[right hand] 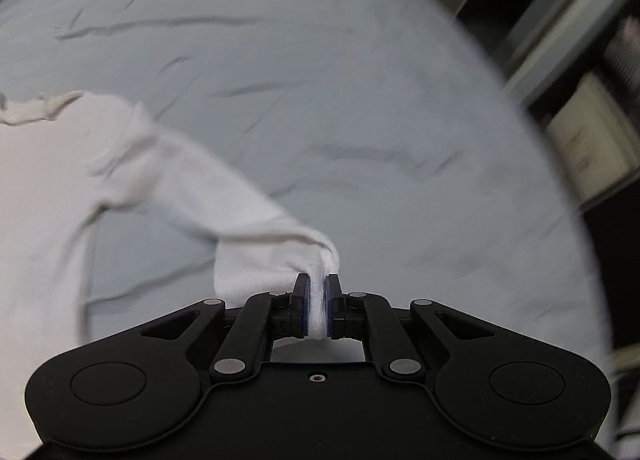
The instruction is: Fold clothes
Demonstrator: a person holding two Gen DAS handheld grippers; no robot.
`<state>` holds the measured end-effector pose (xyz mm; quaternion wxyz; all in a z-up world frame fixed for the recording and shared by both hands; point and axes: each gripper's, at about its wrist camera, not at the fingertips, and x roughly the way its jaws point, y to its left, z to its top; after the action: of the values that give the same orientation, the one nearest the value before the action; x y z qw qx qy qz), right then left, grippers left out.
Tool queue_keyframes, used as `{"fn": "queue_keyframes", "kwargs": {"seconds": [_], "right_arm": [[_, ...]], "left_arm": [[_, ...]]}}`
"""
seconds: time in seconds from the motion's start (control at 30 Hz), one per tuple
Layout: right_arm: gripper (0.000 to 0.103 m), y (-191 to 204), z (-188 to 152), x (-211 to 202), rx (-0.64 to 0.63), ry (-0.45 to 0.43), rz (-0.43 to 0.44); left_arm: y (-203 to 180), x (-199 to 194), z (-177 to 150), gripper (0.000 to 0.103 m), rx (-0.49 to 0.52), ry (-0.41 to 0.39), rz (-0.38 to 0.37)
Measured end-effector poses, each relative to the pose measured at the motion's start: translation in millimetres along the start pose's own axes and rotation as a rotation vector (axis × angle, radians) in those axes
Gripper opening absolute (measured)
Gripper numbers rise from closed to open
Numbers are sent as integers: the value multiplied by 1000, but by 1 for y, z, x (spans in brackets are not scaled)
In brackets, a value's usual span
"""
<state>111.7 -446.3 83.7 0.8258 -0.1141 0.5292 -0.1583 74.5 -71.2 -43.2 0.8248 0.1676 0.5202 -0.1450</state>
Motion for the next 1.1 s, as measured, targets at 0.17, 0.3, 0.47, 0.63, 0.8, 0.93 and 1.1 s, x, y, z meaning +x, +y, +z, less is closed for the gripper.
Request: {"fn": "queue_keyframes", "kwargs": {"seconds": [0.17,0.3,0.47,0.63,0.8,0.93,1.1], "right_arm": [[6,8,-7,-3,-230,-24,-74],[6,23,-32,11,-330,53,24],[6,50,-75,33,-428,196,189],[17,48,-93,36,-402,295,349],[31,-5,-81,29,-160,254,416],[38,-55,-74,50,133,249,402],[38,-89,-92,78,362,285,386]], "left_arm": [[0,0,-1,31,-3,0,-2],[-1,0,0,31,0,1,1],[-2,0,0,32,1,3,3],[-3,1,1,33,6,4,9],[-3,1,1,34,9,5,14],[-5,2,2,36,18,5,24],[-5,3,2,37,20,6,32]]}}
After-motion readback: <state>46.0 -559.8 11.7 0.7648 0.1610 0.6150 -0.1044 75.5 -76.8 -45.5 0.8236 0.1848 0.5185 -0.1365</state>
